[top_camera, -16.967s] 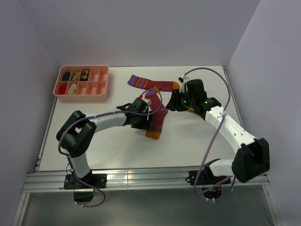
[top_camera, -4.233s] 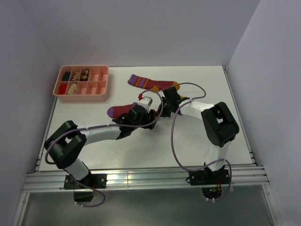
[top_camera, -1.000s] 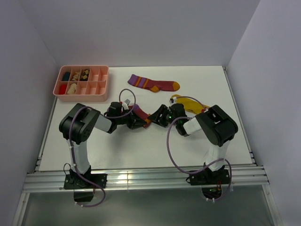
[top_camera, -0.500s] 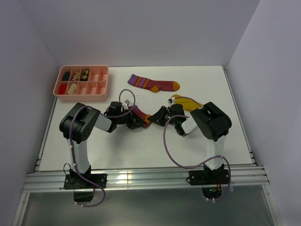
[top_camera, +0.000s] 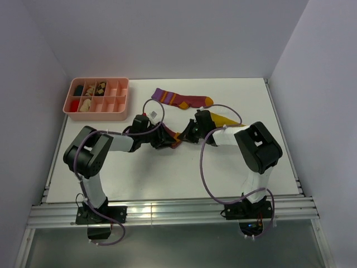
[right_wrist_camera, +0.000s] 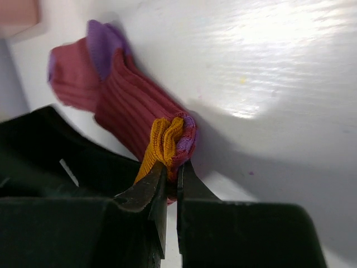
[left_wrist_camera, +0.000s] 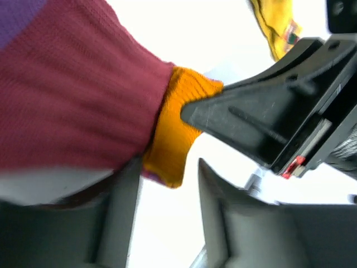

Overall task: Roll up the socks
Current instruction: Roll the sock at the center of the board.

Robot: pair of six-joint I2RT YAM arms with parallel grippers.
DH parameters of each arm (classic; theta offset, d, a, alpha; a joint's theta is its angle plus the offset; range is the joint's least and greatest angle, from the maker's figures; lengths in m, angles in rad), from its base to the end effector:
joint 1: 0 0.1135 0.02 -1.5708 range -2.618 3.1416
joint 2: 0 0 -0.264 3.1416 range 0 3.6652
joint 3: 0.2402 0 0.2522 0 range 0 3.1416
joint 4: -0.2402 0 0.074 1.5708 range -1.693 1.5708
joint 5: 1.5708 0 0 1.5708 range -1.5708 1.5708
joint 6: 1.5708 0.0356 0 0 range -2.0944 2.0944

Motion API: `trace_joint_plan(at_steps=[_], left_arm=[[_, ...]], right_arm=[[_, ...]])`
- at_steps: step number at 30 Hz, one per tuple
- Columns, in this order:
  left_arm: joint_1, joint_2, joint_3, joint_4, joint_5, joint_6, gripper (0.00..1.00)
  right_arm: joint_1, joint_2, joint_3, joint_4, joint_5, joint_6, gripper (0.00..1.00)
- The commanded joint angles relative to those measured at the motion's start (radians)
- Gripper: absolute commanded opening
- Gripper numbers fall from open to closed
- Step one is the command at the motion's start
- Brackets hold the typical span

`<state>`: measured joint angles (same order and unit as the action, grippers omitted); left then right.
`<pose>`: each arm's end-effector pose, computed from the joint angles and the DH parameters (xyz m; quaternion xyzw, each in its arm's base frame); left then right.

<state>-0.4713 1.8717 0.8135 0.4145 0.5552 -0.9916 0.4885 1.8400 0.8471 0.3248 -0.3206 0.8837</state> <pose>0.3069 -0.1775 0.1190 -0.1029 0.8628 -0.4697 0.1563 0.3117 0.1783 0.1288 0.1061 0.8847 0.3839 0.2422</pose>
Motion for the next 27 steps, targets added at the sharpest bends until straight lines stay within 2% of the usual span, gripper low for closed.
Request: trace_joint_plan(at_steps=[1,4,8,13,19,27], left_arm=[[-0.050,-0.091,0.018,-0.161,-0.216,0.183,0.53],[-0.107,-0.149,0.024,-0.197,-0.375,0.263,0.60],[-0.190,-0.212,0.004,-0.177,-0.550,0.358,0.63],[-0.303,-0.264,-0.016,-0.085,-0.756,0.485,0.64],[-0.345,-0.221,0.010,-0.019,-0.785,0.580,0.64],[-0.385,-0.160,0.000,0.073,-0.790,0.660,0.61]], right_arm=[[-0.004,-0.032,0.137,-0.332,0.141,-0.060,0.00],[0.008,-0.002,0.242,-0.537,0.164,-0.075,0.00],[0.024,0.047,0.355,-0.695,0.192,-0.086,0.00],[0.032,0.100,0.437,-0.799,0.190,-0.094,0.00],[0.041,0.139,0.494,-0.889,0.201,-0.107,0.00],[0.042,0.151,0.507,-0.906,0.187,-0.111,0.00]])
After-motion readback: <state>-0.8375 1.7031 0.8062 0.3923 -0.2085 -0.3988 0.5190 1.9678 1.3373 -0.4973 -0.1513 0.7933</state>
